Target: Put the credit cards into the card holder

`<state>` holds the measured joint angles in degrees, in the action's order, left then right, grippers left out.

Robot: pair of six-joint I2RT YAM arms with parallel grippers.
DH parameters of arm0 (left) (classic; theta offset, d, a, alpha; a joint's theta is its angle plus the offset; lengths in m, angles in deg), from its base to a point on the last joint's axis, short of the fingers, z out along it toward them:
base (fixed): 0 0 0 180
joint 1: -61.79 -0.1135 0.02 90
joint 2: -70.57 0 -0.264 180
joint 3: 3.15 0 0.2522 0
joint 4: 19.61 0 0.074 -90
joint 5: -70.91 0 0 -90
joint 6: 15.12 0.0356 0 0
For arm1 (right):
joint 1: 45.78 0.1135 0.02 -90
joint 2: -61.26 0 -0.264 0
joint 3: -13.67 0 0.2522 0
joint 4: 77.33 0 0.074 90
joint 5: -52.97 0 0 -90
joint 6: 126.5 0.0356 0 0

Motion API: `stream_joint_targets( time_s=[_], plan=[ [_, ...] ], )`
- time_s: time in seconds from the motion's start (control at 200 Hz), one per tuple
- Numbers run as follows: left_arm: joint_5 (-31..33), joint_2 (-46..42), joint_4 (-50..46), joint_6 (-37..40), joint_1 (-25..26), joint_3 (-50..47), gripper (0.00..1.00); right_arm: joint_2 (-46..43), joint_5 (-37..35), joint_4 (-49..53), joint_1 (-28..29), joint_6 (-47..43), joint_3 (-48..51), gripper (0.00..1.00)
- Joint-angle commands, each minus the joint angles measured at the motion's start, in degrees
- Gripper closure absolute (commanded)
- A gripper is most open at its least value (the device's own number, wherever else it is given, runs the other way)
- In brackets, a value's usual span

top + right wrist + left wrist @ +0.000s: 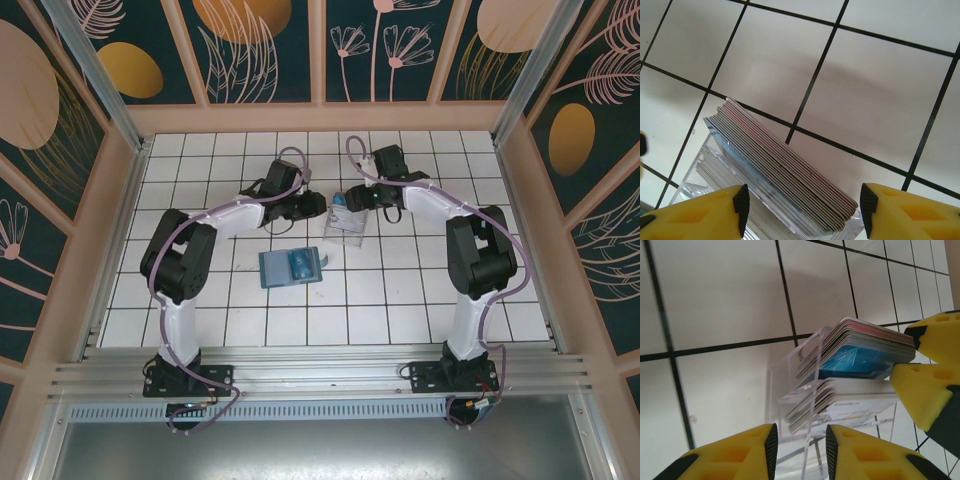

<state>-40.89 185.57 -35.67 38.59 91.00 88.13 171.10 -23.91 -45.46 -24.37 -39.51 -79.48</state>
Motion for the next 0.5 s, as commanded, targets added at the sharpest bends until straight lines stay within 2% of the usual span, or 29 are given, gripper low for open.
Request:
stream_joint_targets(
  time_s=[0.0, 0.495],
  plan=[
    [-0.93, 2.26, -1.67, 0.71, 0.67, 2.56, 0.65, 1.22, 0.88, 0.47, -0.02, -1.83, -2.23, 0.36],
    [-1.55, 3.03, -0.55, -0.19, 1.41, -0.22, 0.66, 4.01, 1.82, 0.92, 0.96, -2.33, -3.47, 0.34]
  ],
)
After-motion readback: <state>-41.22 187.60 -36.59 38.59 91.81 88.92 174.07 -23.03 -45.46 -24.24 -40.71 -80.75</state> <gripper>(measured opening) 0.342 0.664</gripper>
